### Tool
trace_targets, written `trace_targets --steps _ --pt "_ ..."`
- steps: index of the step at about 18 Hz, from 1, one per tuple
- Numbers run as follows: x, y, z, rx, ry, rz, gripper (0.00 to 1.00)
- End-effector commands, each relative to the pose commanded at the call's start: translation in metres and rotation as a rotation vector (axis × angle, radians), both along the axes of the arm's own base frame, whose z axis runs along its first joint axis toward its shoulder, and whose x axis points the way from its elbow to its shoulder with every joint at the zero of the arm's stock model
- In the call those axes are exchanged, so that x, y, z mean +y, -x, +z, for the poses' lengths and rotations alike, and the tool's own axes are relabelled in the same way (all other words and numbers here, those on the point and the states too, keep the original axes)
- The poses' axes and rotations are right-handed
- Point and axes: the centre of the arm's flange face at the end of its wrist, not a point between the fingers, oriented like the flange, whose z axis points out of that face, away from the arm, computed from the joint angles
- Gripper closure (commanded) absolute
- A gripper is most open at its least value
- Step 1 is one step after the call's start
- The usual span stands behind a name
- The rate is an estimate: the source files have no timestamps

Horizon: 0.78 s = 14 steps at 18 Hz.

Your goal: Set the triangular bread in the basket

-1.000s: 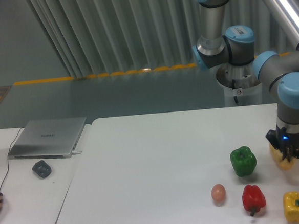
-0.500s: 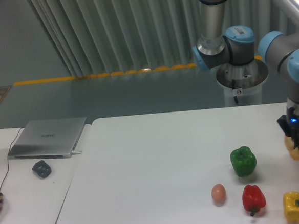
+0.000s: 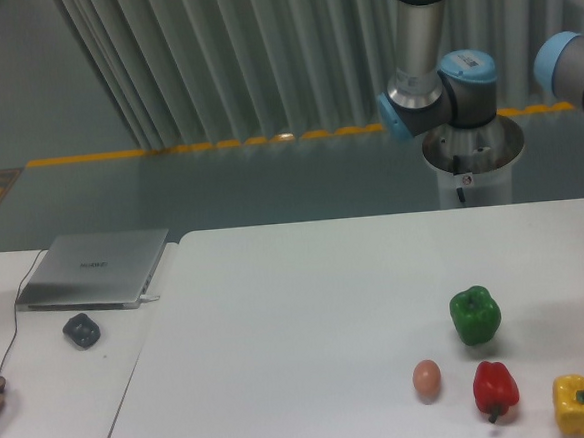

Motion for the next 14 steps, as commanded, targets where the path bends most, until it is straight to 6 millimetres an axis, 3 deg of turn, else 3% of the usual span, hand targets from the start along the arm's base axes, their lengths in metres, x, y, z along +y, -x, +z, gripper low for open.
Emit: trace_targets --steps 7,14 --pt "-0.03 0.032 -0.004 0.031 -0.008 -0.083 0.87" --pt "-0.064 0.069 -0.027 0.046 0.007 -0.162 0.86"
